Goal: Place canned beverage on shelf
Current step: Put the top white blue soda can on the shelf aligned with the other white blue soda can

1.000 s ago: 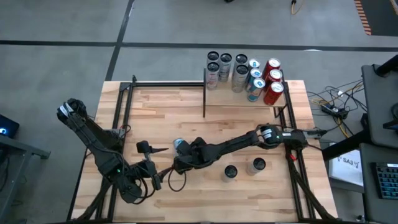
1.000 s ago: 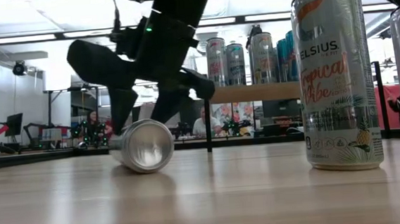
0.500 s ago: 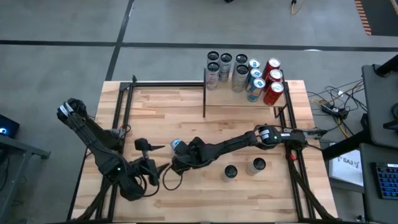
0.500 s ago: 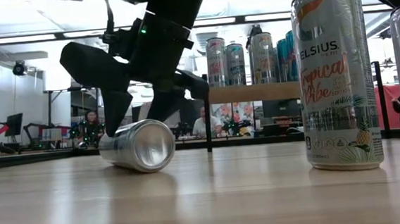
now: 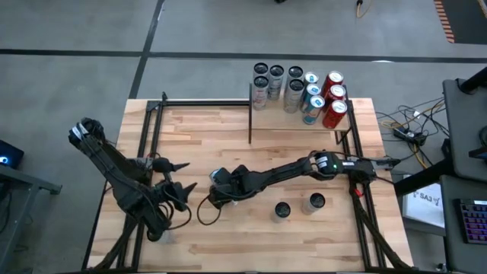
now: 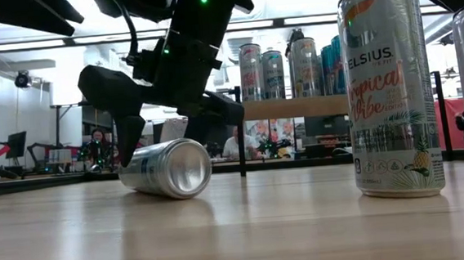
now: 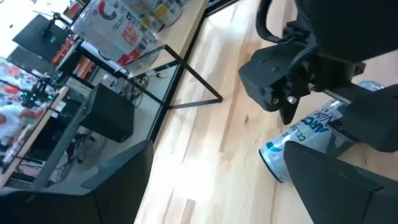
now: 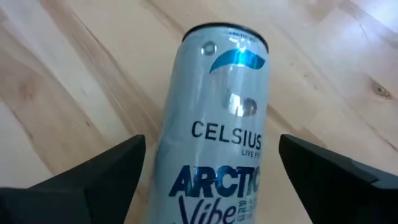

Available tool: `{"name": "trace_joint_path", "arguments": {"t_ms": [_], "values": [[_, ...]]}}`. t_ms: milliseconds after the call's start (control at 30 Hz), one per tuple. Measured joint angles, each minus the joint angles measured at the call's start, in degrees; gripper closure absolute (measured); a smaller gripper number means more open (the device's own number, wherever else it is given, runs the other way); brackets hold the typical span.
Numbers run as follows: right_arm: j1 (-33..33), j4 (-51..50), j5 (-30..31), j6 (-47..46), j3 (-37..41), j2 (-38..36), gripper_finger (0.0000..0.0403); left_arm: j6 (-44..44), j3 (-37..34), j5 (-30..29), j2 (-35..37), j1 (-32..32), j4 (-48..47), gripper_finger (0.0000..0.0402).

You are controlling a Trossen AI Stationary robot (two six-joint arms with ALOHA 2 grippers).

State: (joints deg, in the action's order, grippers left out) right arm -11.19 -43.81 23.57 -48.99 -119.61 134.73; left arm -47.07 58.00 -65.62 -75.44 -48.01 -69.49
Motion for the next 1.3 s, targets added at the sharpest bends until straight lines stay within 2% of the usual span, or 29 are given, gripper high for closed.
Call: {"name": "trace_joint_path", "arguments": {"t_ms": [100,300,433,533,700,867,1100,1300], "values": [[0.2,0.0,-0.3,0.0,0.0,0.6,0.0043,-0.9,-1.1,0.0,1.2,-0.2,0.1,0.0057],[0.7,-0.6,-7.4,7.0,0.0,2.4,0.0044,-3.1,-2.6,-0.1,2.2,-0.7,0.4,0.0057],[0.8,-1.3,-8.8,8.5,-0.1,3.0,0.0051,-3.6,-3.0,-1.3,2.1,-0.7,1.6,0.0057],[0.9,-1.6,-8.6,8.6,-0.1,3.1,0.0079,-3.5,-3.1,-1.4,2.0,-0.8,2.7,0.0057],[1.0,-2.6,-8.3,10.1,-0.1,2.0,0.0166,0.1,-2.1,-1.5,2.3,-1.0,4.4,0.0057],[0.1,-5.6,-4.0,14.3,0.2,-0.9,0.0167,7.4,0.6,-2.7,2.9,-1.0,8.4,0.0057],[-1.6,-9.7,3.0,18.6,0.1,-11.5,0.0167,18.8,1.5,-4.9,5.8,-1.3,15.9,0.0057],[-4.8,-10.5,14.8,22.8,1.9,-22.2,0.0167,37.7,1.5,3.2,8.9,-1.1,30.6,0.0057]]}}
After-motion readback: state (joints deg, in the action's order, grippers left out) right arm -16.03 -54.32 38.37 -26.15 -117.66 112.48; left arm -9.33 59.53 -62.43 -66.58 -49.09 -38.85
